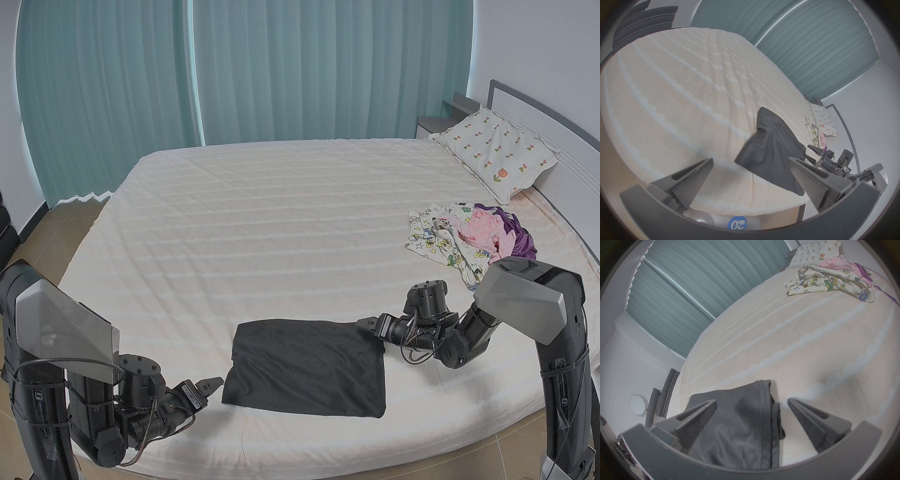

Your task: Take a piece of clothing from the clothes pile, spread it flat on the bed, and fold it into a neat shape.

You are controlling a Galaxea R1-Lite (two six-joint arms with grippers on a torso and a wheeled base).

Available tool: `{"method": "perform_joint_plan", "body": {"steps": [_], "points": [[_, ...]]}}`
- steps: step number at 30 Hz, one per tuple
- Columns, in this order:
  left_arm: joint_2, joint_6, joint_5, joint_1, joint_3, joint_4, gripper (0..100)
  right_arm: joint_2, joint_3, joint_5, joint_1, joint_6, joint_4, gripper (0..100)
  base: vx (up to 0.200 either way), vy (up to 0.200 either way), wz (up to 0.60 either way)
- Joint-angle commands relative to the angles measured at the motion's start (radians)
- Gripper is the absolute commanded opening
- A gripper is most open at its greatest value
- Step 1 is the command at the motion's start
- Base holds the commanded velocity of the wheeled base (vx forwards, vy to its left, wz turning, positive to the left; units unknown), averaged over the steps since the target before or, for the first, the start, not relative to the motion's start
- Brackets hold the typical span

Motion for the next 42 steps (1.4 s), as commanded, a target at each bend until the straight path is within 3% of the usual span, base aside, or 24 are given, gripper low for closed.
{"method": "perform_joint_plan", "body": {"steps": [1,12,17,37,38,42], "points": [[0.010,-0.017,-0.002,-0.004,-0.010,-0.018,100,0.057,-0.107,-0.007,-0.015,0.005,0.065,0,0.000,0.000,0.00],[0.017,-0.017,0.000,-0.002,-0.024,-0.018,100,0.074,-0.170,-0.047,-0.027,0.014,0.110,0,0.000,0.000,0.00],[0.020,-0.017,0.001,-0.002,-0.024,-0.018,100,0.049,-0.159,-0.055,-0.027,0.109,0.096,0,0.000,0.000,0.00],[0.011,-0.010,0.003,0.009,-0.068,-0.018,100,0.065,-0.156,-0.096,-0.056,0.118,0.094,0,0.000,0.000,0.00],[0.008,-0.010,0.003,0.013,-0.081,-0.018,100,0.065,-0.155,-0.095,-0.056,0.118,0.094,100,0.000,0.000,0.00],[-0.015,-0.006,0.011,0.019,-0.150,-0.018,100,0.031,-0.104,-0.096,-0.050,0.107,0.084,100,0.000,0.000,0.00]]}}
